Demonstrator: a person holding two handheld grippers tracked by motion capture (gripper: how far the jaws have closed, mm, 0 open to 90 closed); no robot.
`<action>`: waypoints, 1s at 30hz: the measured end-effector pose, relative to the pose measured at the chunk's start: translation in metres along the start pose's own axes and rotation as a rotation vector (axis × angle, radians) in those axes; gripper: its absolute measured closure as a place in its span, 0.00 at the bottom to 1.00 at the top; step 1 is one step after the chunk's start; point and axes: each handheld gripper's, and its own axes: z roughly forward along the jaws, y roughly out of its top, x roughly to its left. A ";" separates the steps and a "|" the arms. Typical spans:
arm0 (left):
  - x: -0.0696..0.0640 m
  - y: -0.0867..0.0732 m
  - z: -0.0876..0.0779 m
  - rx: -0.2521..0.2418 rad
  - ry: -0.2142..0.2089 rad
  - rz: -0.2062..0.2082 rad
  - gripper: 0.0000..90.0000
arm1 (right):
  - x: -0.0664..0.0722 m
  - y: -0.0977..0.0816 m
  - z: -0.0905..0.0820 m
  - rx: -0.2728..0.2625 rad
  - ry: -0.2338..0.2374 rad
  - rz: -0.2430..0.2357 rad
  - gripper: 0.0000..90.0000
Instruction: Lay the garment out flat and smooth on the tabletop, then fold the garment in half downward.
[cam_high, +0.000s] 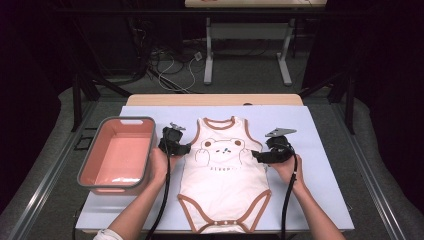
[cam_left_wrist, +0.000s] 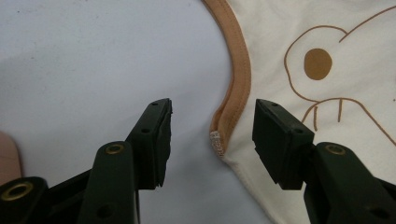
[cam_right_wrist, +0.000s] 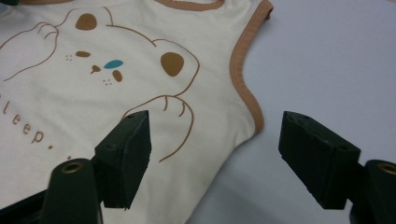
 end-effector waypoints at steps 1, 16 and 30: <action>0.000 0.000 0.001 0.003 -0.003 0.000 0.53 | -0.002 0.001 0.002 -0.001 -0.013 -0.006 0.31; 0.005 0.004 0.014 0.044 -0.063 0.023 0.60 | -0.019 0.009 0.034 0.039 -0.062 0.057 0.62; 0.011 0.005 0.013 0.065 -0.098 0.034 0.78 | -0.022 0.004 0.045 0.054 -0.028 0.078 0.83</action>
